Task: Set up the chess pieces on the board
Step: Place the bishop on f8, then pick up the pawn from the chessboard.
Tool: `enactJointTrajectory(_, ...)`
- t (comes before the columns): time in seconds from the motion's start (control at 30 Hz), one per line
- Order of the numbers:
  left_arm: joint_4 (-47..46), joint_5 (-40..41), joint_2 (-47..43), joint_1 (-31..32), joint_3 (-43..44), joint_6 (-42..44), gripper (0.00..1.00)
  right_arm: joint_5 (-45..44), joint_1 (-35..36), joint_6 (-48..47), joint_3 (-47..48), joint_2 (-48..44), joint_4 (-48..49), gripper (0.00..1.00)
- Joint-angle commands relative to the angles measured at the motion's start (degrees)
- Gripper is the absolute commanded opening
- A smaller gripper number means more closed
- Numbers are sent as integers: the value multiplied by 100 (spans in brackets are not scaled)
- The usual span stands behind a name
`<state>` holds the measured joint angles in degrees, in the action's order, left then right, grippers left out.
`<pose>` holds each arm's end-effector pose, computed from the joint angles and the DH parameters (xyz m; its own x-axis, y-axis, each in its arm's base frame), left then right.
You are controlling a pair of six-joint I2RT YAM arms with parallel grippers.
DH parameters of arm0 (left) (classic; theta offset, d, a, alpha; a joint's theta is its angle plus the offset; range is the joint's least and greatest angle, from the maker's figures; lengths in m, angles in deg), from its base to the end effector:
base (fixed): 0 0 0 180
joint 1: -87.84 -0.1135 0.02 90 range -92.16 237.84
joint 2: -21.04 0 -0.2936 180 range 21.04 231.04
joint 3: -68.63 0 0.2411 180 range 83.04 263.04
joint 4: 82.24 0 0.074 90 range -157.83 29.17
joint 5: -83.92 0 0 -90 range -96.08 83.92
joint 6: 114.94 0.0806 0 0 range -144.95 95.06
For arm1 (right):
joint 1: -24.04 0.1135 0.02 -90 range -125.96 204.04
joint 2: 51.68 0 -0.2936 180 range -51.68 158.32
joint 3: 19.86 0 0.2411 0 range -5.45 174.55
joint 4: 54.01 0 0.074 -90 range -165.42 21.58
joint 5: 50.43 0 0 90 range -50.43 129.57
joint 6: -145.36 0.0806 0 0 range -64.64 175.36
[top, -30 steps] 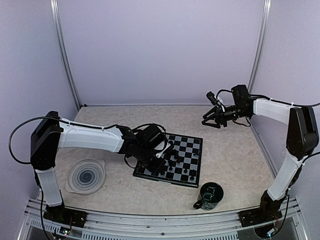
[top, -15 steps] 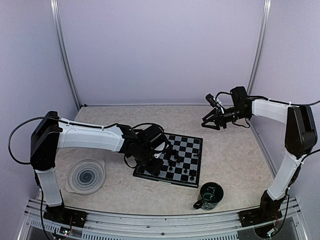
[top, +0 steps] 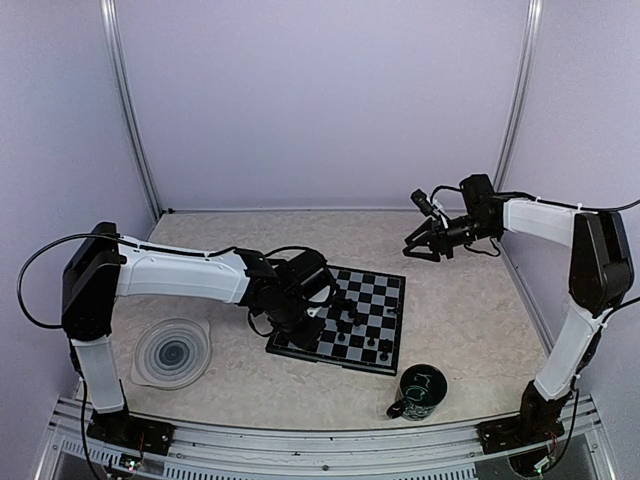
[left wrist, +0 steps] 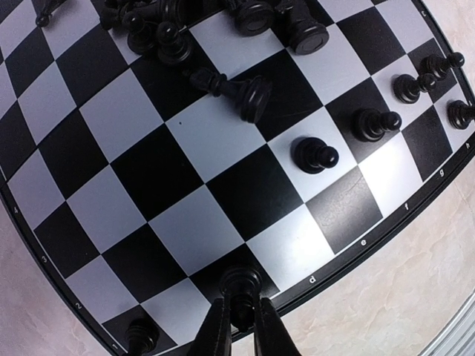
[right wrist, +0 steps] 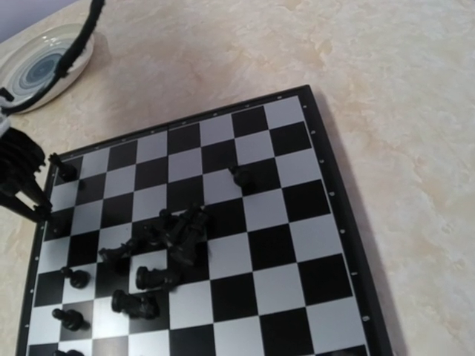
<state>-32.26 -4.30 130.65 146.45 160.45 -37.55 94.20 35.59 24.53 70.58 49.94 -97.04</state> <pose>0.2139 -0.3458 0.1733 -0.6555 0.6553 -0.3755 0.7214 0.6904 -0.0545 0.3652 0.1417 0.2565 -0.3836 -0.3812 -0.8412 -0.9080 0.3218 0.2683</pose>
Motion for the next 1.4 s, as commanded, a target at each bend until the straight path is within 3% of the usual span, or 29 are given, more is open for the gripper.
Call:
enactJointTrajectory(0.0, 120, 61, 62, 13, 108, -6, 15, 150, 40, -89, 151, 119, -137, 54)
enactJointTrajectory(0.7, 180, 147, -26, 12, 97, -25, 23, 206, 45, -102, 198, 204, -222, 56)
enactJointTrajectory(0.9, 186, -113, -203, 20, 369, 78, 37, 202, 49, -293, 227, 204, -342, 56)
enactJointTrajectory(1.07, 217, -143, -524, -111, 1023, 336, 48, -342, 75, -884, 159, 51, -472, 51)
enactJointTrajectory(1.2, -325, -363, -727, -320, 1288, 520, 49, -911, 141, -1377, 192, 33, -854, 47)
enactJointTrajectory(1.37, -2112, -746, -925, -664, 685, 643, 51, -1878, 552, -1613, -185, 97, -795, 45)
